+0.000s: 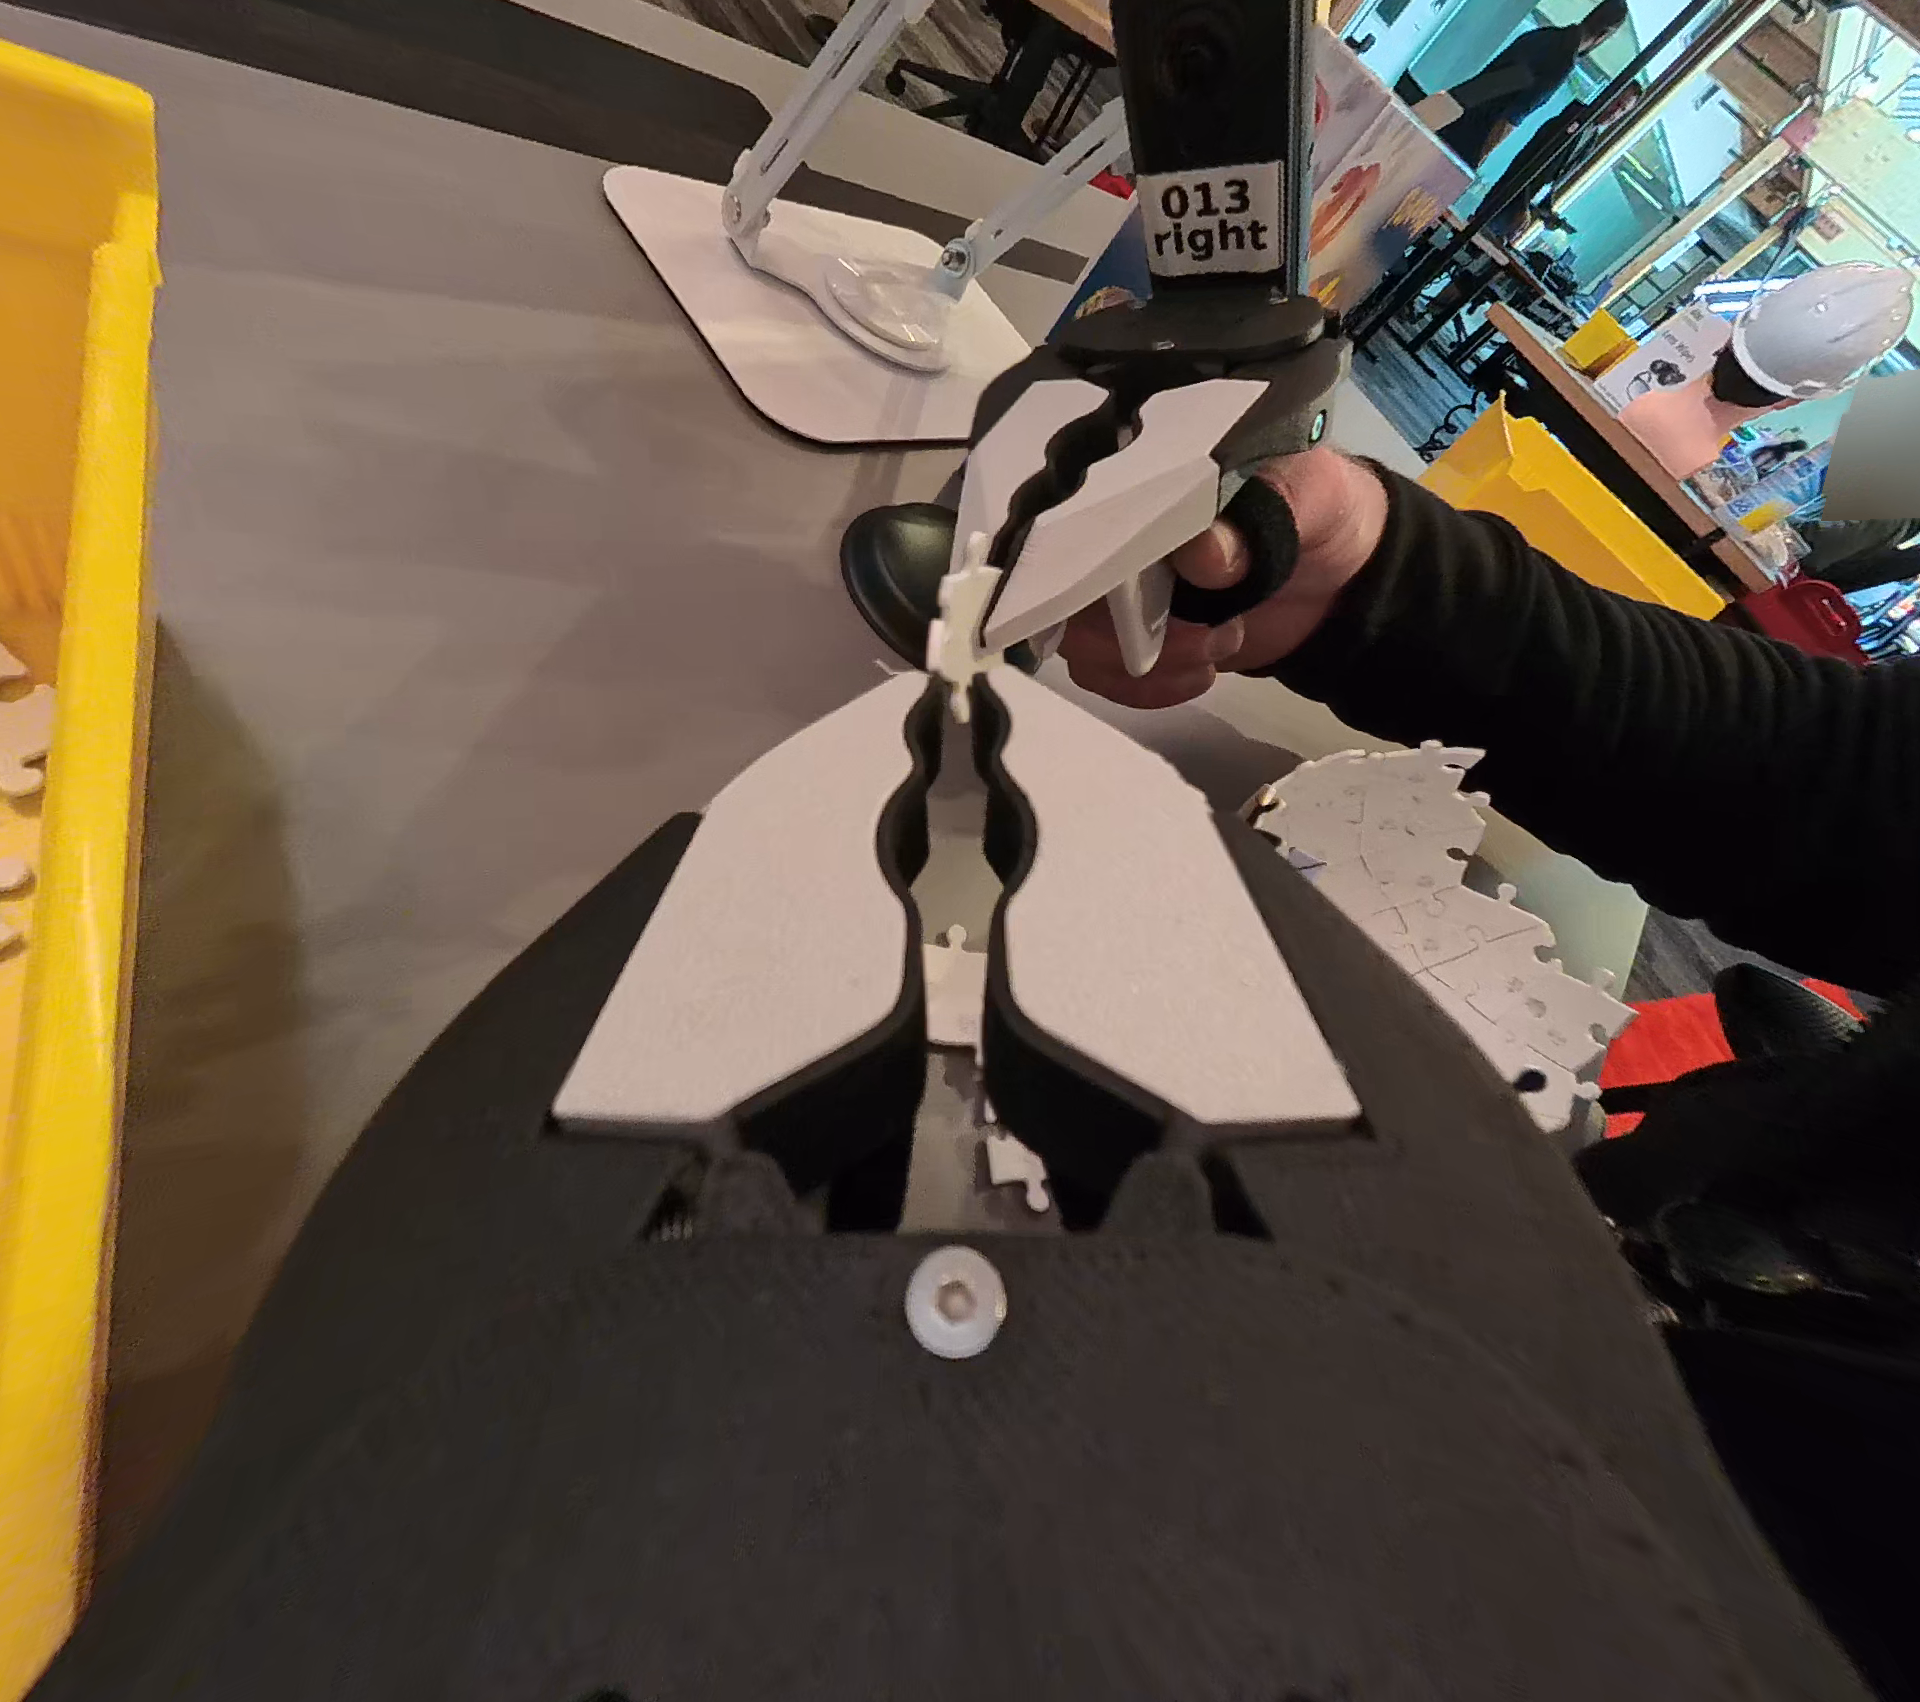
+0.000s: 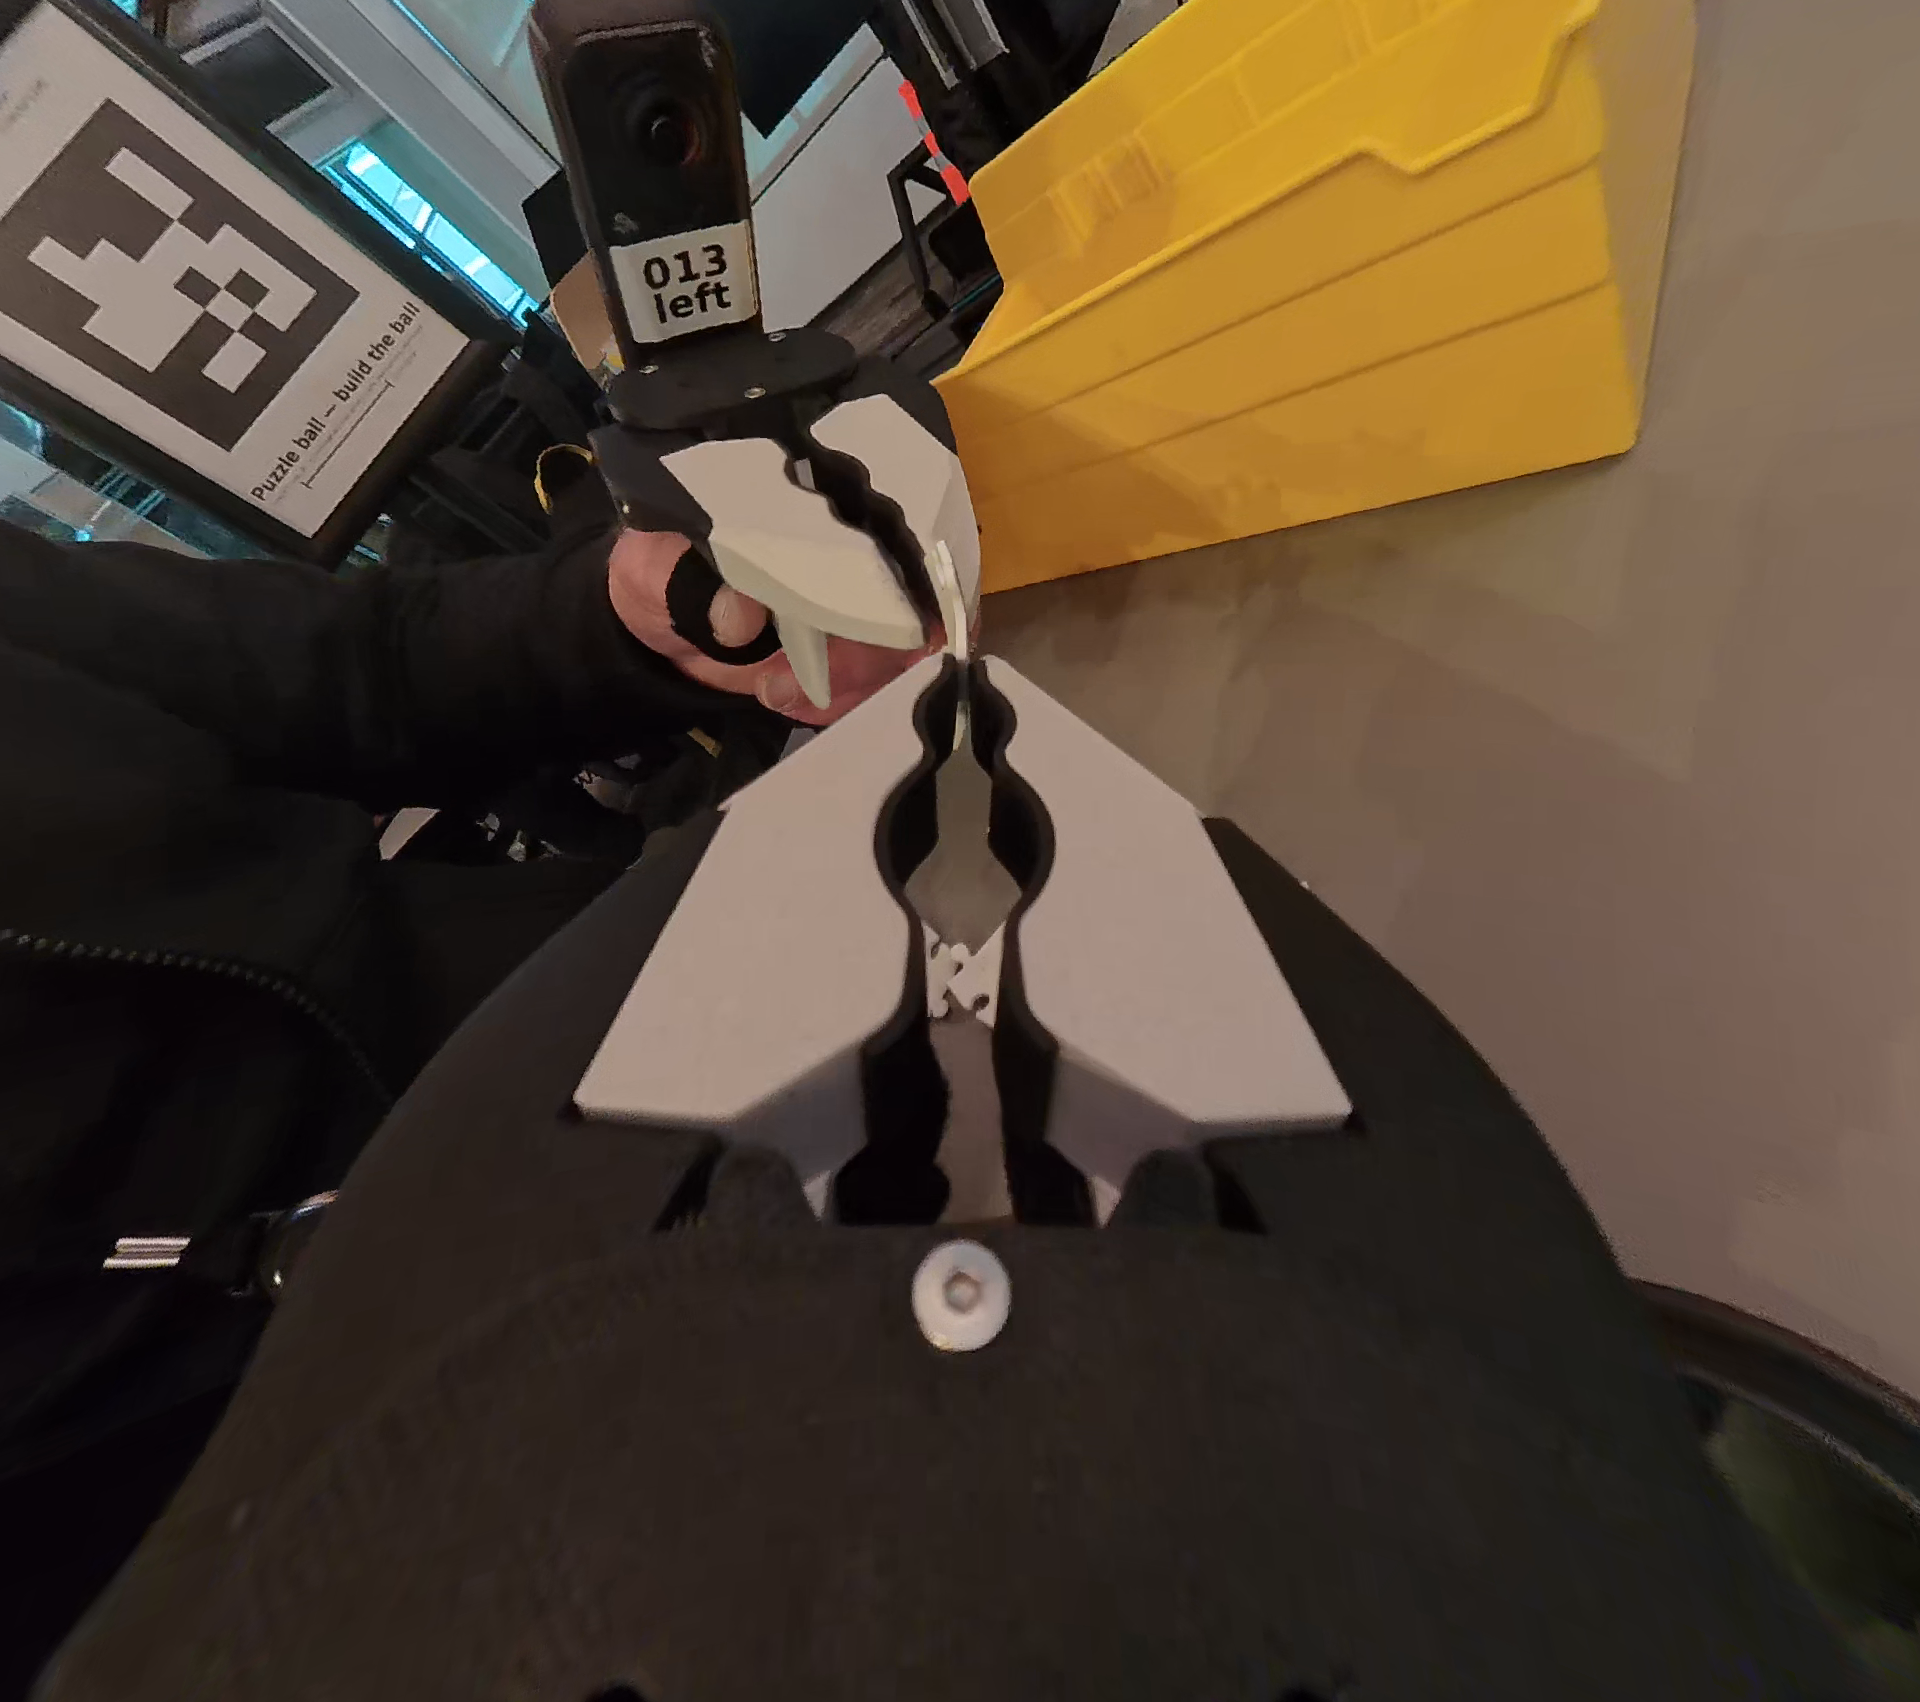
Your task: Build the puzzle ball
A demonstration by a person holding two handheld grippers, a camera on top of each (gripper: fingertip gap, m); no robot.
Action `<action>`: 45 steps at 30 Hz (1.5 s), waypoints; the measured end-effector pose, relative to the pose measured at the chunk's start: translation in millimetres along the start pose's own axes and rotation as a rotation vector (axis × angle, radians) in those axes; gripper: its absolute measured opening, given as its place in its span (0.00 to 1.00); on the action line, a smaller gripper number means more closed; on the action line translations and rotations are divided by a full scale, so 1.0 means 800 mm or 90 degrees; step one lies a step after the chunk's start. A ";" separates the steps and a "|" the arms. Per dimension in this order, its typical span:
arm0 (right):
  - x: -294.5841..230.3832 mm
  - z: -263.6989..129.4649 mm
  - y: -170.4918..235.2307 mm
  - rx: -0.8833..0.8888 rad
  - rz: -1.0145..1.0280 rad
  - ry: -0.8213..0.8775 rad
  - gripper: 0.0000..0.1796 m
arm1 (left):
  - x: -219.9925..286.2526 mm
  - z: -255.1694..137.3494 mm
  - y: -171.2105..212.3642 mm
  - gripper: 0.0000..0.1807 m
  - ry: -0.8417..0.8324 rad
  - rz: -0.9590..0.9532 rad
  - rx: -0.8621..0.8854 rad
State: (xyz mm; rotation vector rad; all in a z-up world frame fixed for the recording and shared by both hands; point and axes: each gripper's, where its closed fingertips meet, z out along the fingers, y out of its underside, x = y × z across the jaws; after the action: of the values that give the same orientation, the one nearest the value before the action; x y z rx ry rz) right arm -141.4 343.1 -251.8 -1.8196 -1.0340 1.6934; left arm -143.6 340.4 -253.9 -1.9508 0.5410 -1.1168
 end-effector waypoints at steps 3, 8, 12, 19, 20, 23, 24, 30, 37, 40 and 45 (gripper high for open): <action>-0.002 -0.001 0.005 -0.011 -0.002 0.000 0.00 | 0.001 0.002 0.000 0.01 0.007 -0.006 0.001; -0.003 0.002 0.015 -0.040 -0.017 0.009 0.00 | 0.003 0.004 -0.004 0.01 0.002 0.009 -0.004; 0.002 0.006 0.022 -0.071 -0.033 0.032 0.00 | 0.000 0.008 -0.002 0.01 -0.004 0.022 -0.028; 0.011 0.007 0.037 -0.125 -0.043 0.061 0.01 | -0.008 0.012 0.014 0.00 -0.016 0.043 -0.076; 0.011 0.007 0.038 -0.127 -0.041 0.060 0.01 | -0.009 0.012 0.015 0.00 -0.017 0.046 -0.078; 0.013 0.007 0.041 -0.135 -0.036 0.060 0.01 | -0.010 0.014 0.019 0.00 -0.016 0.045 -0.088; 0.013 0.008 0.043 -0.139 -0.037 0.060 0.01 | -0.011 0.014 0.020 0.00 -0.017 0.047 -0.092; 0.014 0.009 0.047 -0.147 -0.036 0.062 0.01 | -0.013 0.015 0.023 0.00 -0.023 0.068 -0.120; 0.016 0.007 0.047 -0.156 -0.045 0.074 0.05 | -0.018 0.016 0.029 0.00 -0.031 0.085 -0.148; 0.018 0.006 0.050 -0.168 -0.056 0.080 0.00 | -0.019 0.017 0.032 0.00 -0.032 0.084 -0.154; 0.029 0.002 0.053 -0.185 -0.064 0.118 0.00 | -0.026 0.013 0.041 0.00 -0.056 0.085 -0.174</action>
State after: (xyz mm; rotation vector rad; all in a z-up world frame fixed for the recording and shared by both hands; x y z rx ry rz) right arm -134.5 334.6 -298.7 -2.0204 -1.3204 1.3430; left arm -144.8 340.1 -294.0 -2.1492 0.7982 -0.9065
